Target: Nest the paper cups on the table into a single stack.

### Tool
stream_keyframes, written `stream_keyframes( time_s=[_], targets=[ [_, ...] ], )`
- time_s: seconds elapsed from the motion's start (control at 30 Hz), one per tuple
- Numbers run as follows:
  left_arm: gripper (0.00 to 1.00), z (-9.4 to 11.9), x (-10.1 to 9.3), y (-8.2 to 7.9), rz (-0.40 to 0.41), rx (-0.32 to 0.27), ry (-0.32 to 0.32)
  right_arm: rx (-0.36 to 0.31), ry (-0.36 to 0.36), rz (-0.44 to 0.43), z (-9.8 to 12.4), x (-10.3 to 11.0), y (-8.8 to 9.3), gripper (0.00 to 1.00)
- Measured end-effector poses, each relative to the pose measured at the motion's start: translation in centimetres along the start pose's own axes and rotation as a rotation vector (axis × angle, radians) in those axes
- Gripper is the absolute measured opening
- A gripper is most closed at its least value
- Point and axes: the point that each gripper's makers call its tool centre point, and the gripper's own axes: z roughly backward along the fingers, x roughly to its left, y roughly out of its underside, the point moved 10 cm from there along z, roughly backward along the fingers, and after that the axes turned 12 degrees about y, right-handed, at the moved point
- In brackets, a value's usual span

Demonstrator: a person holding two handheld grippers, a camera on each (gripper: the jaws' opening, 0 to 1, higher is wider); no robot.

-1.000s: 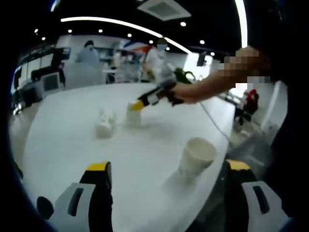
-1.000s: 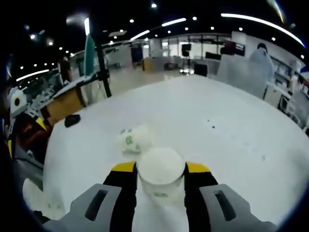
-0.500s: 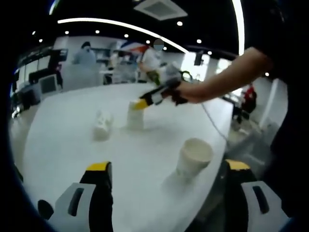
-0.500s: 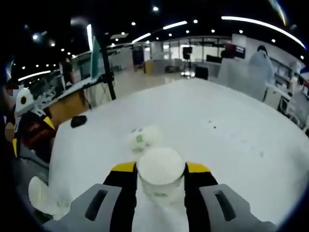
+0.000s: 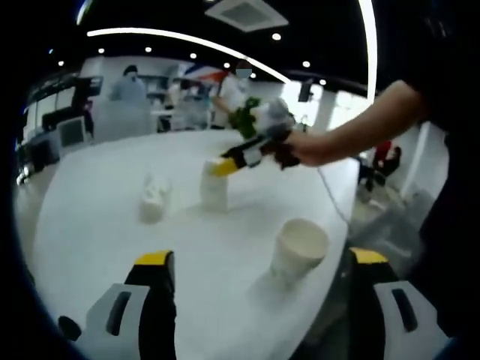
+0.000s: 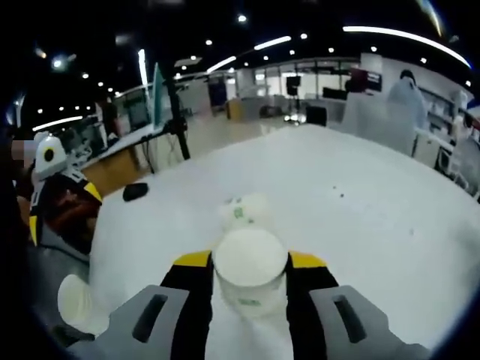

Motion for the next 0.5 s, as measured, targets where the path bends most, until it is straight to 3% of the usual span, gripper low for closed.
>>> stream_keyframes(
  time_s=[0.5],
  targets=[
    [0.94, -0.3, -0.2, -0.3, -0.001, 0.006, 0.011, -0.023, -0.031, 0.002, 2.5, 1.6, 0.3, 0.34]
  ],
)
